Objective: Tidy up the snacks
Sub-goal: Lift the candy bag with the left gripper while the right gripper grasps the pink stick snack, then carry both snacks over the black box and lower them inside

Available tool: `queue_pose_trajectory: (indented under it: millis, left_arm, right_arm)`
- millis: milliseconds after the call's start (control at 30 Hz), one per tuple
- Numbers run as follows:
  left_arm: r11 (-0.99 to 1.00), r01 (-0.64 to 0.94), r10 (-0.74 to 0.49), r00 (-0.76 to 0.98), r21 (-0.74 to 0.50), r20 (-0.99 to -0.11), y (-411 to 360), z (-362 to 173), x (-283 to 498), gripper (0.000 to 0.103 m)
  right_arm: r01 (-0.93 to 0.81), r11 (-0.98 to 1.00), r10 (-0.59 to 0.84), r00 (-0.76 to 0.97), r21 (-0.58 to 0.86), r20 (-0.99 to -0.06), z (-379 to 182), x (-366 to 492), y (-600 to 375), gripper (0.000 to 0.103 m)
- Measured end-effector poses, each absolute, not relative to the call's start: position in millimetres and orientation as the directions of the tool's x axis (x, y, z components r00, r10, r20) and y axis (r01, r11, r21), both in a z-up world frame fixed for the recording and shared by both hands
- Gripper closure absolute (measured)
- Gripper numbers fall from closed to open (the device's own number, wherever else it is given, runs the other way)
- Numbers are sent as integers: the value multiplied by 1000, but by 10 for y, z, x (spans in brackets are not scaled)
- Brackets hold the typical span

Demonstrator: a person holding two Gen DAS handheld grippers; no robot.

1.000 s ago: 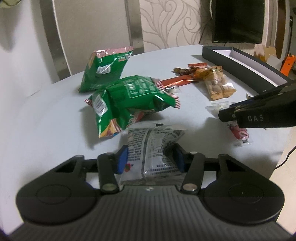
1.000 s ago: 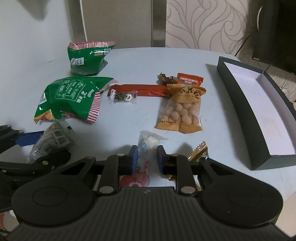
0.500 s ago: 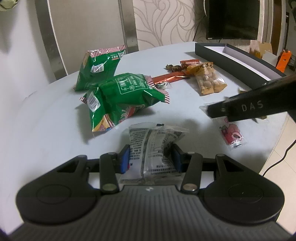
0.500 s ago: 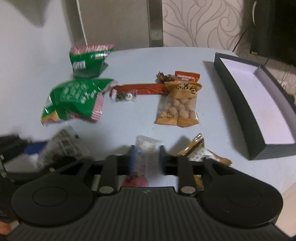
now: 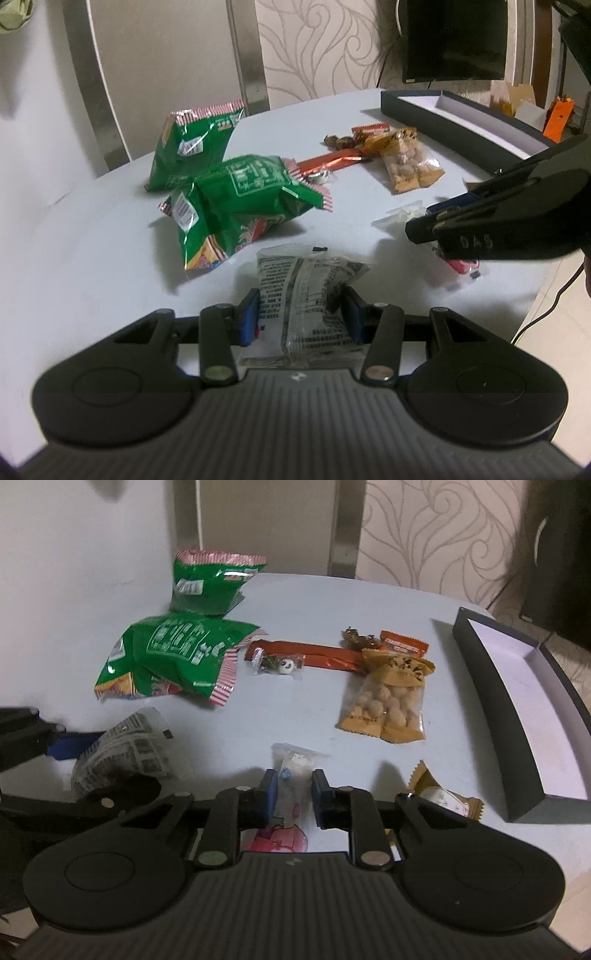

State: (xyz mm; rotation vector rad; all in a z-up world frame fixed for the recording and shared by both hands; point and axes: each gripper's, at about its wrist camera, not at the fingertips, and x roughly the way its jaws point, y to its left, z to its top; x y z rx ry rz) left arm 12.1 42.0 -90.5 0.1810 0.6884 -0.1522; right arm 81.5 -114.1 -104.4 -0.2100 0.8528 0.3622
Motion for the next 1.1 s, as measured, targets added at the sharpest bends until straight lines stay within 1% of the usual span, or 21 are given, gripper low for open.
queue_pose_trajectory:
  millis: [167,300,333,400,533,767,967,1100]
  left_arm:
    - [971,211,-97,771,109,-629,406,-816,135,53]
    - [965,237,-118,776,113,-620,378,-754,134,53]
    - [963,243,-125,779,113,-615,371,-732,133,53]
    - [960,260,-143,781,108,-608,357,-687,144,53]
    - [950,288,-158,781,123,-604,343,-692,179,53]
    - [955,278,-157,774,106,-614,421,-714,225,53]
    - [946,295,-165,796,135,-583,331,-619,223,53]
    - [949,280,-151,809,146,-568,232,-551,326,53]
  right_arm:
    - [-364,931,250,608,15,-753,-888,814,-1234,83]
    - [-353,935,251,619,22,-744,-786,779,-1253,84]
    - [-348,937,251,622,25,-742,-757,768,-1256,87]
    - [-339,940,250,628,30,-737,-687,735,-1258,88]
    - [-337,942,226,633,-1,-740,-632,697,-1201,90]
    - [-321,947,212,635,-4,-743,-604,666,-1181,91]
    - [-335,942,242,639,20,-730,-564,719,-1194,91]
    - [-363,931,270,647,22,-713,-502,778,-1217,91]
